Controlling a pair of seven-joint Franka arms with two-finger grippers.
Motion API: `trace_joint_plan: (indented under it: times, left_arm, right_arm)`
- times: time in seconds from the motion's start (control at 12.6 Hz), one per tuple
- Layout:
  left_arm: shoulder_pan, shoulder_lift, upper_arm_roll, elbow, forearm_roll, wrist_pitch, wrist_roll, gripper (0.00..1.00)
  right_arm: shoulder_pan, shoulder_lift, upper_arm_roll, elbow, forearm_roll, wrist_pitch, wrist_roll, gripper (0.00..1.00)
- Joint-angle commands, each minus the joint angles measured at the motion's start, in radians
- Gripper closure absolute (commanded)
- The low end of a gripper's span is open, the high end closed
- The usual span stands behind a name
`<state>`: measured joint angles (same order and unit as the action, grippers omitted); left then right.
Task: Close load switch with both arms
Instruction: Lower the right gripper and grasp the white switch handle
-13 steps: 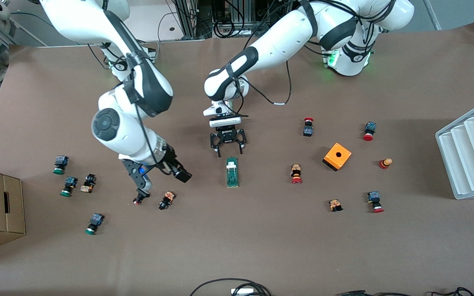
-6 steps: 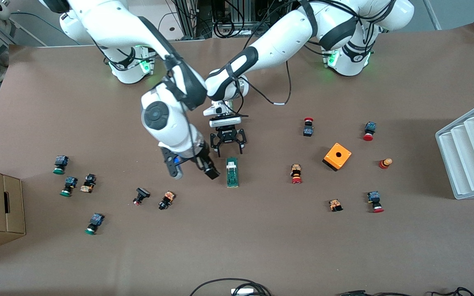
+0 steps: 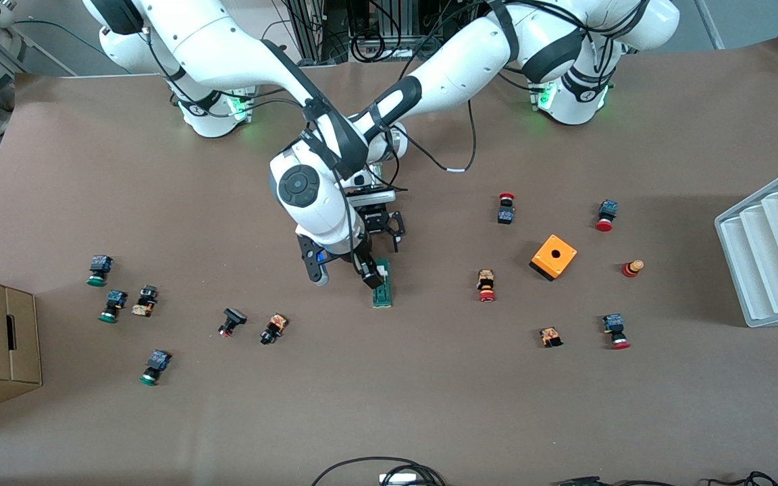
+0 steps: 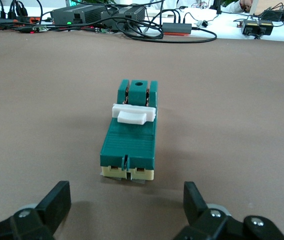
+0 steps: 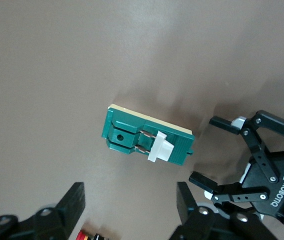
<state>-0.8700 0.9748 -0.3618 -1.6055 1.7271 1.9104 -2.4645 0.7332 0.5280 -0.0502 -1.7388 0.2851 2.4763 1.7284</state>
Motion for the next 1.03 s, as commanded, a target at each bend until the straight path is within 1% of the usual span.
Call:
trace_joint_plan:
  times: [0.0, 0.08, 0.24, 0.48, 0.55, 0.63, 0.95]
  left_arm:
    - [-0.018, 0.024, 0.011, 0.026, 0.015, -0.010, -0.030, 0.00]
    - [-0.018, 0.024, 0.011, 0.026, 0.015, -0.010, -0.030, 0.00]
    - [-0.018, 0.024, 0.011, 0.026, 0.015, -0.010, -0.033, 0.00]
    - [-0.018, 0.024, 0.011, 0.026, 0.015, -0.010, -0.033, 0.00]
    - [-0.018, 0.024, 0.011, 0.027, 0.015, -0.010, -0.033, 0.00]
    - [-0.018, 0.024, 0.011, 0.026, 0.015, -0.010, -0.033, 0.00]
    - [-0.018, 0.024, 0.011, 0.027, 0.015, -0.010, -0.034, 0.00]
  right_arm:
    - [0.031, 0.041, -0.022, 0.018, 0.014, 0.035, 0.020, 0.32]
    - [0.038, 0.047, -0.023, 0.018, 0.014, 0.036, 0.022, 0.38]
    - [0.040, 0.052, -0.027, 0.013, 0.016, 0.036, 0.023, 0.40]
    - [0.058, 0.069, -0.033, 0.010, 0.016, 0.039, 0.048, 0.40]
    - [0.064, 0.075, -0.033, 0.007, 0.016, 0.053, 0.049, 0.44]
    - [0.066, 0.082, -0.033, 0.005, 0.016, 0.062, 0.057, 0.46]
    - [0.080, 0.112, -0.033, 0.002, 0.016, 0.079, 0.059, 0.49]
